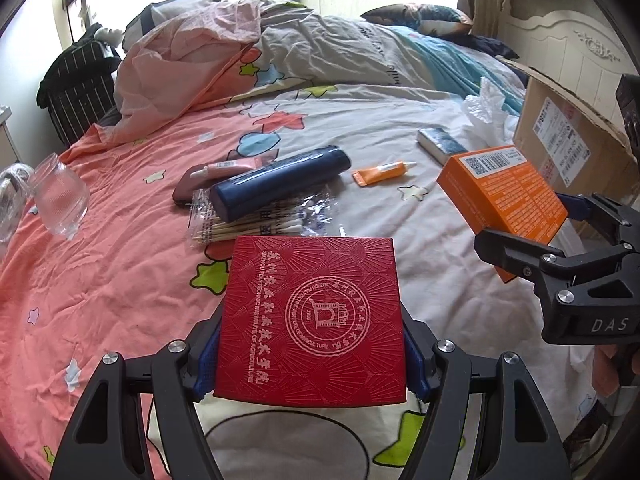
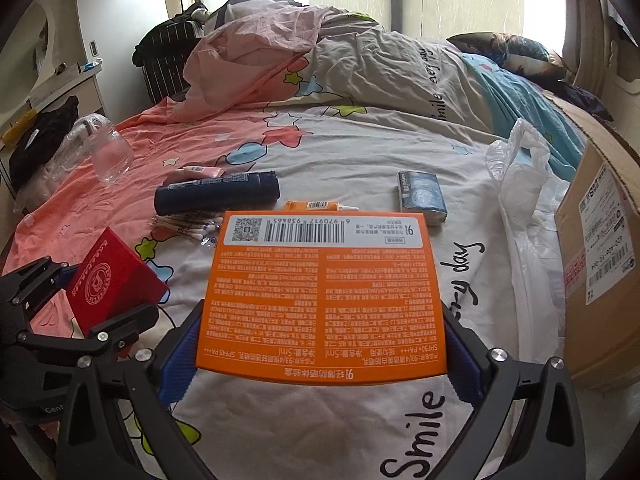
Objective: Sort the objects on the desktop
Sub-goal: 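Carry the red box with the left tool while the right tool carries the orange box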
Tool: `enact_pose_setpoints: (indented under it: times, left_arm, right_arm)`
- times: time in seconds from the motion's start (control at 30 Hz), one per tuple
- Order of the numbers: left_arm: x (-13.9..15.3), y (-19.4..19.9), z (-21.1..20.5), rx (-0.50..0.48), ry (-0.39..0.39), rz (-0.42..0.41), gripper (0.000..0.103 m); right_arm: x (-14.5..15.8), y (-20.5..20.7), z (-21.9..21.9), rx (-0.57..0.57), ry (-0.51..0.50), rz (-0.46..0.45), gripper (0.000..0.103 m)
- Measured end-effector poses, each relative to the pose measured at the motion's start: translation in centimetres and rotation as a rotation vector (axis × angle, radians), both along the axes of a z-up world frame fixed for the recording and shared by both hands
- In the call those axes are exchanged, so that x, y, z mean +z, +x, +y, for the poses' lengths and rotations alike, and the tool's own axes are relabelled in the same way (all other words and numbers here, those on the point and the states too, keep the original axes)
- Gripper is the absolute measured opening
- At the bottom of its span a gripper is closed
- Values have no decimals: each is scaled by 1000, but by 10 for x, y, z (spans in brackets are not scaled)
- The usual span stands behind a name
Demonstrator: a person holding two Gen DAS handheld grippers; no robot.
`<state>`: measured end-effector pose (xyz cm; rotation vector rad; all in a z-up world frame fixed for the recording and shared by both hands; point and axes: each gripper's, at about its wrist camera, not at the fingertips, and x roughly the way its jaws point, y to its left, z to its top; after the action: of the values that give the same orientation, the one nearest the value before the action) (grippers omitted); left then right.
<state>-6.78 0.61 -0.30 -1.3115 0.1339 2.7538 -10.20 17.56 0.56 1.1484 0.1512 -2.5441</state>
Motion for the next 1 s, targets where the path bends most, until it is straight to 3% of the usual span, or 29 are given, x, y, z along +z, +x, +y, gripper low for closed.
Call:
enact_pose_setpoints:
  times: [1.0]
  left_arm:
    - [65, 36, 80, -108, -6, 134, 73]
  right_arm:
    - [83, 59, 67, -103, -7, 172, 101]
